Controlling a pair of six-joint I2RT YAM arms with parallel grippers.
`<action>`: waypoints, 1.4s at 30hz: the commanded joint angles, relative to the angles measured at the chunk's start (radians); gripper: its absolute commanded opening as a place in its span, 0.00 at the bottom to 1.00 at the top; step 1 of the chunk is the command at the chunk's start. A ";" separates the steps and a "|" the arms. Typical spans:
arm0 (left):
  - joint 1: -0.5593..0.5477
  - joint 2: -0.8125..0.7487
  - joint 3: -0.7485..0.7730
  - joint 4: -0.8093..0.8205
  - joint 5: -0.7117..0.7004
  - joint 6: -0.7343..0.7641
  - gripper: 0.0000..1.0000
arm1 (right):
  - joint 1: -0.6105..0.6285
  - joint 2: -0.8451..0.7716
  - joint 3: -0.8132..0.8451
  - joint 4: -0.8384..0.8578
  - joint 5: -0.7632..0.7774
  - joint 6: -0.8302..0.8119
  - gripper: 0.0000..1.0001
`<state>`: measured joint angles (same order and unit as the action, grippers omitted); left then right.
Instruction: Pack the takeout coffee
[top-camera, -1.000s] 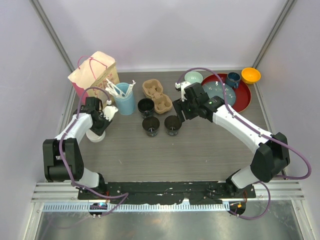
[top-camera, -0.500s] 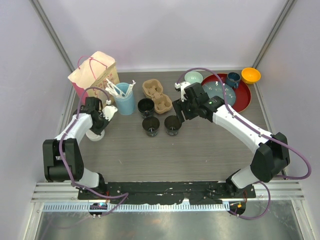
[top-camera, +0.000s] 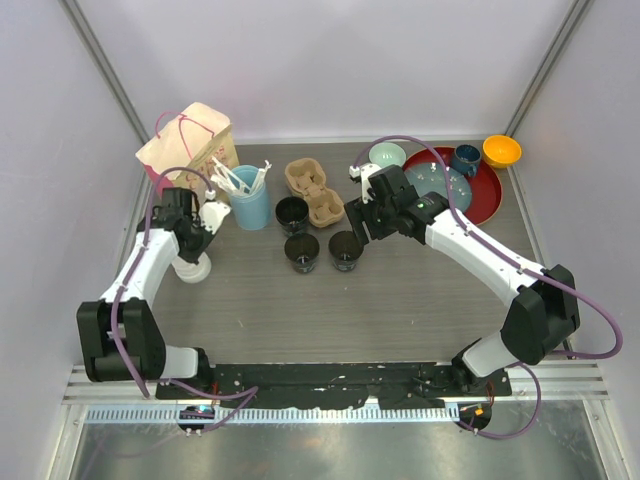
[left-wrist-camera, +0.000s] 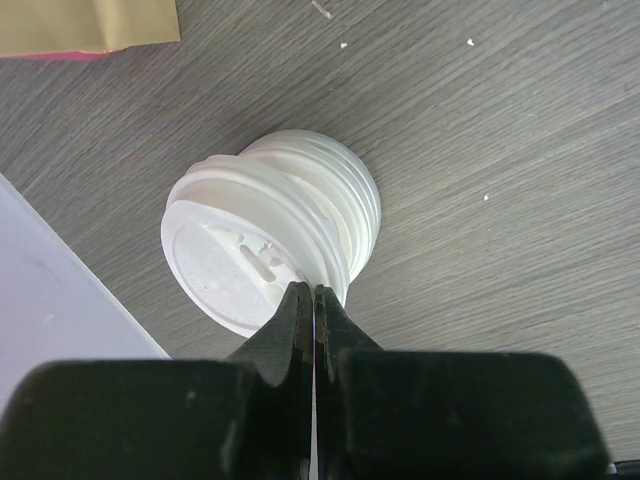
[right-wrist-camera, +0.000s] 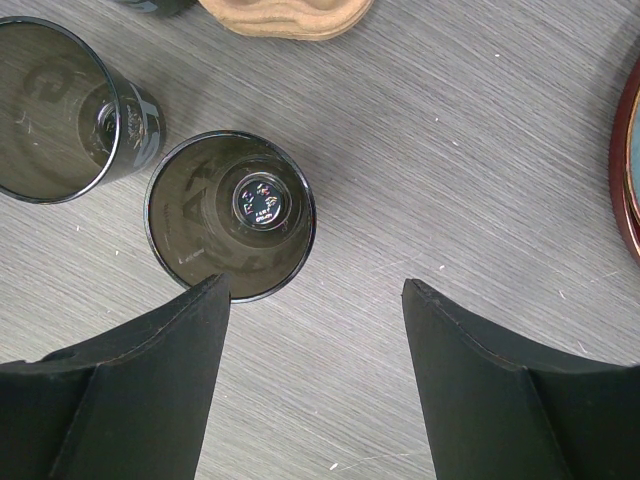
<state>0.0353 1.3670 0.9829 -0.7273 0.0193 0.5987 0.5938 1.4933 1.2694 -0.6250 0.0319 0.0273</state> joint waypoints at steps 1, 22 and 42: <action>0.003 -0.040 0.034 -0.040 -0.013 -0.002 0.00 | 0.003 0.004 0.010 0.010 -0.004 -0.013 0.75; -0.493 -0.180 0.355 -0.462 0.008 -0.089 0.00 | -0.043 -0.053 0.024 0.037 -0.078 0.048 0.75; -0.842 0.256 0.589 -0.291 -0.087 -0.046 0.00 | -0.117 -0.103 -0.021 0.047 -0.095 0.092 0.75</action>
<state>-0.7788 1.5944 1.5085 -1.0637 -0.0525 0.5362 0.4908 1.4292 1.2545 -0.5991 -0.0620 0.1123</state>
